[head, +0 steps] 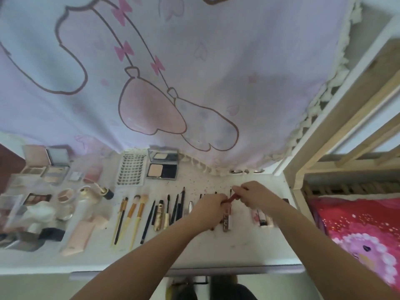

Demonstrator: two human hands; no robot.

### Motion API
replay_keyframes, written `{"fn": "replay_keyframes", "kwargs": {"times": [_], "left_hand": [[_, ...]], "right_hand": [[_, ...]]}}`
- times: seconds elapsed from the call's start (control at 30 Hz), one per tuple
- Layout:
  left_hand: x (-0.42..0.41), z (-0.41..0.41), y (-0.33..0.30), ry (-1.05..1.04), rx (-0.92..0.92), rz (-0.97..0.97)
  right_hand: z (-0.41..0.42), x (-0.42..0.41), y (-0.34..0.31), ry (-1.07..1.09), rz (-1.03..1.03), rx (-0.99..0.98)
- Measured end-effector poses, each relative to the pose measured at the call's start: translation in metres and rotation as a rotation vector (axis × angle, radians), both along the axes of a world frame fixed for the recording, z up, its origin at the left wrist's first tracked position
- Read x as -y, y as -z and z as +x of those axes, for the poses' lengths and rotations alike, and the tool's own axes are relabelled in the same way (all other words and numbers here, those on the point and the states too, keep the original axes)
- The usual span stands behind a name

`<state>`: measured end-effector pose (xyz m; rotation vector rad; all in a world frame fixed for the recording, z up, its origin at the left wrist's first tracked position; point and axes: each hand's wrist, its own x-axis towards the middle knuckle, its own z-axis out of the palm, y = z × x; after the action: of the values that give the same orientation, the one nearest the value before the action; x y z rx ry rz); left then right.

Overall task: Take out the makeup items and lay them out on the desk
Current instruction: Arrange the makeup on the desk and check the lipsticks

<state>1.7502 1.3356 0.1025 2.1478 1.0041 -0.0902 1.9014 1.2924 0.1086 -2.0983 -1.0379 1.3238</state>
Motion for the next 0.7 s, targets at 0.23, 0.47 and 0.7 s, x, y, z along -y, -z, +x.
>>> {"fn": "replay_keyframes", "kwargs": {"times": [0.23,0.47,0.7], "left_hand": [[-0.01,-0.062,0.013,-0.027,-0.008,-0.235],[0.007,0.003,0.028,-0.117,0.028,-0.138],[0.024,0.058,0.058,-0.257,-0.135,0.097]], "right_hand": [[0.048,0.033,-0.014,0.504,0.073,-0.246],[0.012,0.03,0.039,0.186,-0.102,0.067],[-0.006,0.038,0.071,-0.171,-0.165,0.773]]}}
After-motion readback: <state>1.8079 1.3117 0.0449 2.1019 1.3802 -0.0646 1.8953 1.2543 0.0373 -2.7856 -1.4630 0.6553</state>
